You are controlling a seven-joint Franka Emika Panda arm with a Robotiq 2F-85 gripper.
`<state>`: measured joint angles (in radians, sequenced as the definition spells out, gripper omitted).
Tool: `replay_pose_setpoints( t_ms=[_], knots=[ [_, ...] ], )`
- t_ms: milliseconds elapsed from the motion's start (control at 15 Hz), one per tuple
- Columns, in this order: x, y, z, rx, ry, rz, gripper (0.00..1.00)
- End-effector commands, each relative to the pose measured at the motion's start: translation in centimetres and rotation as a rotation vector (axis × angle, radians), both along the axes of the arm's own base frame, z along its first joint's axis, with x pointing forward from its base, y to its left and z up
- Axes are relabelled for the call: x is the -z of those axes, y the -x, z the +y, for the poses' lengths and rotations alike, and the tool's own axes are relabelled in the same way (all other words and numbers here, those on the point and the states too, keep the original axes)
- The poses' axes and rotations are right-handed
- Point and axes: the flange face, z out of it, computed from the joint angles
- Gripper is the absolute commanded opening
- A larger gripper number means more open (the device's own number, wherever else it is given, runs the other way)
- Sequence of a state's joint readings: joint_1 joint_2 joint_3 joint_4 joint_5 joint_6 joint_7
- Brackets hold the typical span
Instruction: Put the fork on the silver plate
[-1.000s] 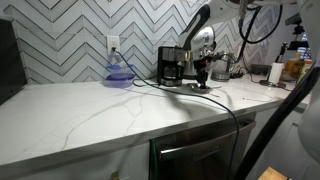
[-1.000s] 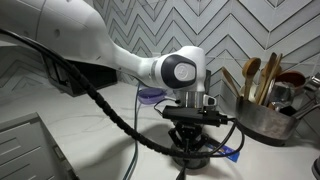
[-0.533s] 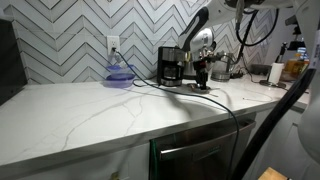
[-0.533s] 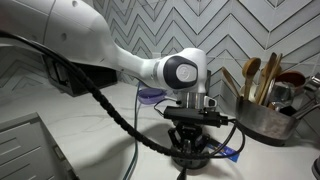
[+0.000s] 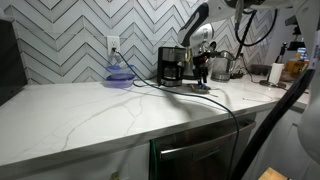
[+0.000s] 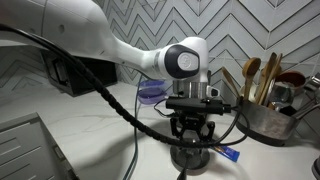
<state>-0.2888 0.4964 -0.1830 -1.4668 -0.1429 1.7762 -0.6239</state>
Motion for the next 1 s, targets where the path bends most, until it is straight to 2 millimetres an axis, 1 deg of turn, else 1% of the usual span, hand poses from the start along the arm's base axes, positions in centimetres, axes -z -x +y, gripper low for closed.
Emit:
replay_pose_setpoints(
  t_ms=[0, 67, 200, 467, 667, 800, 933],
  knots=[
    [-3.0, 0.5, -0.1, 0.102, -0.006, -0.009, 0.90],
    [-4.0, 0.7, 0.1, 0.137, 0.009, -0.017, 0.97],
    [-6.5, 1.1, 1.0, 0.203, 0.043, -0.063, 1.00],
    [-12.5, 2.4, 4.3, 0.383, 0.086, -0.185, 1.00],
    [-16.7, 4.0, 7.2, 0.509, 0.101, -0.238, 1.00],
    [-19.0, 5.3, 8.9, 0.564, 0.104, -0.262, 1.00],
    [-20.5, 7.0, 10.5, 0.573, 0.099, -0.227, 1.00]
  ],
)
